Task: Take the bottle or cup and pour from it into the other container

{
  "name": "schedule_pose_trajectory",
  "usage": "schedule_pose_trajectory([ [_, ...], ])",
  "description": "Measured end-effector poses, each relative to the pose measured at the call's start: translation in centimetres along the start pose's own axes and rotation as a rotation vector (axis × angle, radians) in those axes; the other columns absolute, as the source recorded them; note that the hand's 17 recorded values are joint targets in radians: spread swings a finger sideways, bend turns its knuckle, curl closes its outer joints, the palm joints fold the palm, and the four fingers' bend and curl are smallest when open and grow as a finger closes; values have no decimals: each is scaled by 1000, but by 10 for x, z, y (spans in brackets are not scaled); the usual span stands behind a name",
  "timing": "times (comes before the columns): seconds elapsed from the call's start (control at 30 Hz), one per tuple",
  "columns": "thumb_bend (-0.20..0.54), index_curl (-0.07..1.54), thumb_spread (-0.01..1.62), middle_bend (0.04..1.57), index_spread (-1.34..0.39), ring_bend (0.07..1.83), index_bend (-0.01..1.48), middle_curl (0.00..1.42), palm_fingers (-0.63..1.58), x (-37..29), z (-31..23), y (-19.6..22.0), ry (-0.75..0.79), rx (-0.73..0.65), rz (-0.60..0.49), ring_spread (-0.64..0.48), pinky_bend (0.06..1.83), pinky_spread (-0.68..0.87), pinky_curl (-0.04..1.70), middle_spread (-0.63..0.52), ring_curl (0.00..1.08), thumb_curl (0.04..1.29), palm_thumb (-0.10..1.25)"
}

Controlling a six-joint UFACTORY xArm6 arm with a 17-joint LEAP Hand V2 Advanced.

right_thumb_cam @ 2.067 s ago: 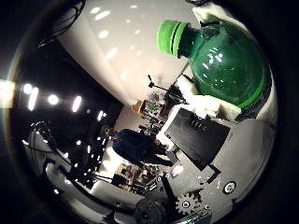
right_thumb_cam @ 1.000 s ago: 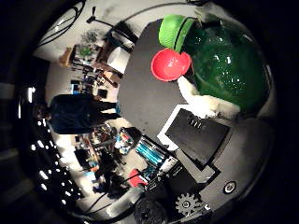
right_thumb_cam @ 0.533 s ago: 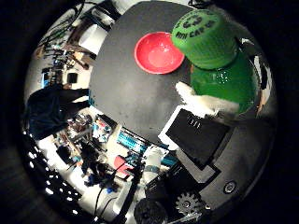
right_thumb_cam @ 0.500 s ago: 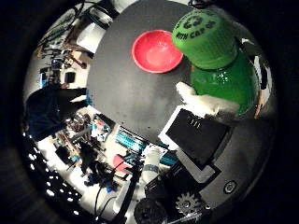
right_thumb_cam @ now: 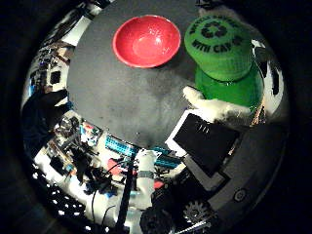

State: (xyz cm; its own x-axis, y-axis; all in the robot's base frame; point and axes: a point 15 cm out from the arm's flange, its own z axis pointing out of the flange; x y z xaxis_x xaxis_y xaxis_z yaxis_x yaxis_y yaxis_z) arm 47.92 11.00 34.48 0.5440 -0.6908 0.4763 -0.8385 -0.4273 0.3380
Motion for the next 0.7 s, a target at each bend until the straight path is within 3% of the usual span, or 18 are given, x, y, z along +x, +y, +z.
schedule_pose_trajectory([
  [0.43, -21, 778, 277, 1351, -190, 1452, 1186, 732, 1154, 22, -14, 5, -14, 76, 32, -161, 1148, -246, 1086, -88, 644, 969, 1077],
  [0.63, -24, 778, 293, 1352, -191, 1449, 1186, 733, 1161, 25, -19, 15, -150, 131, 54, -161, 1157, -246, 1087, -89, 643, 967, 1064],
  [0.7, -32, 778, 412, 1341, -192, 1440, 1172, 728, 1167, 28, -22, 23, -204, 155, 56, -166, 1214, -246, 1099, -91, 639, 949, 1001],
])
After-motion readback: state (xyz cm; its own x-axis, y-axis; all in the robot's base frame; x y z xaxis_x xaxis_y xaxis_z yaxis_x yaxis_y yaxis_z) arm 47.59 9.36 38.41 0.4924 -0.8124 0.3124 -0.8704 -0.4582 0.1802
